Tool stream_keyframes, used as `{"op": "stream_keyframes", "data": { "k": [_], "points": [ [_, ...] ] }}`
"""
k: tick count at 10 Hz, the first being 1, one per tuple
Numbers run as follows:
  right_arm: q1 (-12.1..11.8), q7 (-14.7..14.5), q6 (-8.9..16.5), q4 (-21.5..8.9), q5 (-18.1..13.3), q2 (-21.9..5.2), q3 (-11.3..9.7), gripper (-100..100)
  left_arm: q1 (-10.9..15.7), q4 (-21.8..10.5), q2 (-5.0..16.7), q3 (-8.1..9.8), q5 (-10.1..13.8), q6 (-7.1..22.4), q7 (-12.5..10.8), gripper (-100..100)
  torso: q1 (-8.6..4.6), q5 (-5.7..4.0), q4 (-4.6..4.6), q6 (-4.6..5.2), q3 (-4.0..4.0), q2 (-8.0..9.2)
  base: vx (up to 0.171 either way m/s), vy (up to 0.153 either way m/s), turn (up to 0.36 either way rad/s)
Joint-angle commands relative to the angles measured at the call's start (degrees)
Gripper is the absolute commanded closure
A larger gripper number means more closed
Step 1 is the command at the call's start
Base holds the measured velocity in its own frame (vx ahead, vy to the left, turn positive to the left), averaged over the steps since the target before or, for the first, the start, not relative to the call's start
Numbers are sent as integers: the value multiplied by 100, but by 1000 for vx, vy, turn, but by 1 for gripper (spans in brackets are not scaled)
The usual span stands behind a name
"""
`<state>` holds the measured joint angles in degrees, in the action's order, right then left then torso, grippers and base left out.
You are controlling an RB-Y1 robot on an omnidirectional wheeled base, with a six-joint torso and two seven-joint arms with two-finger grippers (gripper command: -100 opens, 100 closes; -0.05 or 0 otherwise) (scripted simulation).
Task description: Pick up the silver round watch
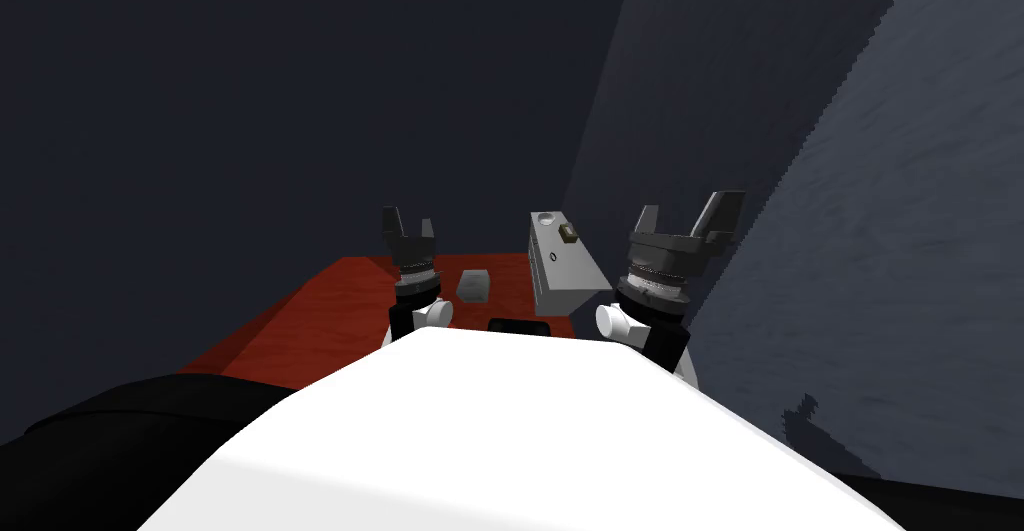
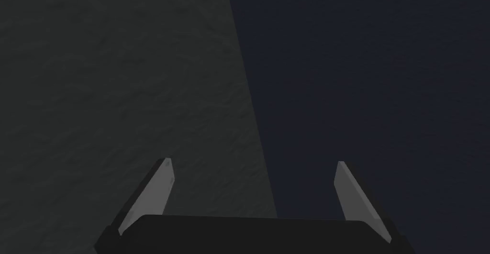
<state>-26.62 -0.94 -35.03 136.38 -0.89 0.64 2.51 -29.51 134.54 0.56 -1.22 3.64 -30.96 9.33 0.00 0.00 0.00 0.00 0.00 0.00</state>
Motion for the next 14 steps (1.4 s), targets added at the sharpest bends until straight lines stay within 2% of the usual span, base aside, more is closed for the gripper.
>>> {"op": "stream_keyframes", "data": {
  "k": [1,5,9,10,12,13,14],
  "points": [
    [13,-4,25,-63,7,-171,-28,-100,0,0,0,0,0,0,0,0,0,0,0,0,0,0,0,4,25],
    [83,-36,160,-410,56,-799,-182,-100,0,0,0,0,0,0,0,0,2,1,0,-1,1,2,-7,10,51],
    [192,-108,357,-949,148,-1520,-423,-100,0,0,0,0,0,0,0,0,4,1,2,-1,5,8,-23,14,83],
    [192,-108,357,-949,148,-1576,-423,-100,0,0,0,0,0,0,0,0,4,1,2,-1,5,8,-17,8,21],
    [253,-156,471,-1263,204,-1952,-566,-100,0,0,0,0,0,0,0,0,2,0,1,0,4,6,-23,12,95],
    [253,-156,471,-1263,204,-2000,-566,-100,1,0,0,0,0,0,0,0,2,0,2,-1,4,8,-20,8,33],
    [284,-182,532,-1430,233,-2217,-641,-100,0,0,0,0,0,0,0,0,2,1,2,1,4,7,-19,10,53]
  ]
}}
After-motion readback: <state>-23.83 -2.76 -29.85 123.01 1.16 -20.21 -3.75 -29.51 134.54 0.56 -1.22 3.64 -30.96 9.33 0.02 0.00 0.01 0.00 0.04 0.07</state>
